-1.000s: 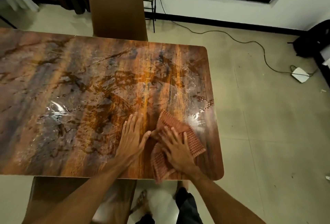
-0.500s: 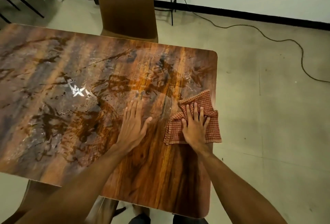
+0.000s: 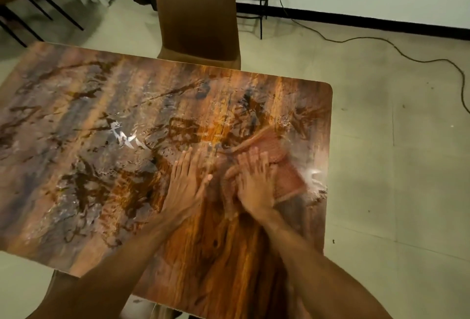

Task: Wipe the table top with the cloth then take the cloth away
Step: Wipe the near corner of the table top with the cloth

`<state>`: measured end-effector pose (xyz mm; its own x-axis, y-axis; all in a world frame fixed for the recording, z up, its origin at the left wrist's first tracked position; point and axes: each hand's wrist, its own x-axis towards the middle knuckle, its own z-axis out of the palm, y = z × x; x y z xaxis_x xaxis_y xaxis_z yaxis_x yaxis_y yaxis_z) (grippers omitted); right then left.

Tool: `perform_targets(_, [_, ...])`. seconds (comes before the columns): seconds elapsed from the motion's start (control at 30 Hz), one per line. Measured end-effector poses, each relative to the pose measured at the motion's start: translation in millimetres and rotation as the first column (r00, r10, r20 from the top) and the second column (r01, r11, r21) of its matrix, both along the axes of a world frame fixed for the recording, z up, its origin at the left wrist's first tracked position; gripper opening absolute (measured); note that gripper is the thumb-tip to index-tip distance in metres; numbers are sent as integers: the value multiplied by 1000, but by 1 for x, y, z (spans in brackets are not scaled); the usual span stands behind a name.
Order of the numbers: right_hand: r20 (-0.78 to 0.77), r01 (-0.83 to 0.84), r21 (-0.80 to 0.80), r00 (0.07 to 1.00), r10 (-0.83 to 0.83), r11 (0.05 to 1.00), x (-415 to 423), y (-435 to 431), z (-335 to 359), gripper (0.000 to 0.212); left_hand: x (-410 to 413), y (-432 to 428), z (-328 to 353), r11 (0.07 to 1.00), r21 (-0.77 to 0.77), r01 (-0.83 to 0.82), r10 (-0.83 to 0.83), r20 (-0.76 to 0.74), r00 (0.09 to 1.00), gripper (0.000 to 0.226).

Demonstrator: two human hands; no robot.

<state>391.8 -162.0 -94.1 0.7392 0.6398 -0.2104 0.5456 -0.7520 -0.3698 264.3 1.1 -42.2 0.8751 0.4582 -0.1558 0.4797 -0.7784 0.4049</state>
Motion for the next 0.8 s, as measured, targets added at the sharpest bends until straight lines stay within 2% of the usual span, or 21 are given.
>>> perform_targets(0.03, [0, -227, 11, 974, 227, 974, -22, 18, -3, 65, -1, 9, -1, 1000, -1, -3, 3, 16, 1000, 73])
perform_targets(0.07, [22, -436, 9, 900, 435, 900, -40, 27, -5, 64, -2, 19, -2, 1000, 2, -5, 5, 40, 999, 74])
perform_targets(0.1, [71, -534, -3, 843, 533, 845, -44, 33, -10, 63, -2, 34, -3, 1000, 3, -5, 5, 60, 998, 74])
perform_targets(0.13, [105, -513, 7, 854, 510, 858, -33, 32, -14, 61, -1, 45, -4, 1000, -4, -10, 11, 73, 997, 75])
perform_targets(0.17, [92, -397, -1, 914, 396, 918, -13, 33, -15, 59, -2, 61, -6, 999, -20, -28, 29, 85, 996, 75])
perform_targets(0.2, [62, -210, -24, 976, 211, 977, 9, 31, -15, 59, -3, 75, -7, 999, -28, -43, 46, 100, 994, 74])
perform_targets(0.23, [45, 18, -50, 999, -15, 999, 31, 26, -12, 60, -3, 84, -8, 999, -25, -48, 51, 116, 992, 72])
perform_targets(0.27, [51, 203, -81, 979, -199, 976, 47, 34, -10, 61, -4, 98, -10, 998, -28, -57, 60, 134, 989, 70])
perform_targets(0.3, [53, 304, -102, 952, -300, 947, 55, 48, -6, 62, -4, 109, -11, 998, -31, -61, 65, 145, 987, 69])
perform_targets(0.33, [55, 310, -91, 950, -306, 946, 50, 75, -3, 62, -4, 121, -13, 997, -36, -65, 69, 148, 987, 69])
perform_targets(0.37, [64, 213, -68, 976, -209, 975, 35, 104, -3, 62, -2, 130, -14, 997, -37, -70, 74, 143, 987, 69])
perform_targets(0.4, [78, 49, -47, 996, -45, 998, 13, 133, -4, 62, -1, 137, -15, 997, -30, -71, 75, 140, 987, 70])
perform_targets(0.47, [73, -285, -21, 956, 286, 958, -29, 177, -11, 62, 5, 154, -16, 997, -22, -78, 80, 152, 985, 69])
perform_targets(0.5, [84, -352, -10, 933, 351, 936, -30, 188, -15, 61, 10, 166, -17, 997, -25, -68, 71, 156, 985, 69])
perform_targets(0.57, [124, -274, -13, 954, 273, 962, 3, 188, -18, 60, 21, 183, -18, 999, -30, -45, 49, 158, 986, 71])
perform_targets(0.63, [95, 3, -49, 995, 1, 999, 46, 171, -16, 60, 32, 197, -20, 999, -27, -20, 24, 156, 987, 72])
perform_targets(0.7, [47, 254, -72, 967, -251, 965, 71, 162, -9, 61, 44, 208, -21, 1000, -28, -5, 9, 170, 985, 72])
perform_targets(0.73, [47, 284, -78, 959, -281, 956, 71, 170, -5, 61, 50, 213, -21, 999, -33, -3, 9, 178, 984, 72])
perform_targets(0.77, [54, 236, -79, 971, -232, 968, 63, 187, -3, 62, 57, 218, -21, 999, -43, 0, 8, 182, 983, 72])
perform_targets(0.8, [58, 120, -66, 992, -116, 991, 52, 207, -3, 62, 63, 221, -21, 999, -45, 3, 5, 184, 983, 72])
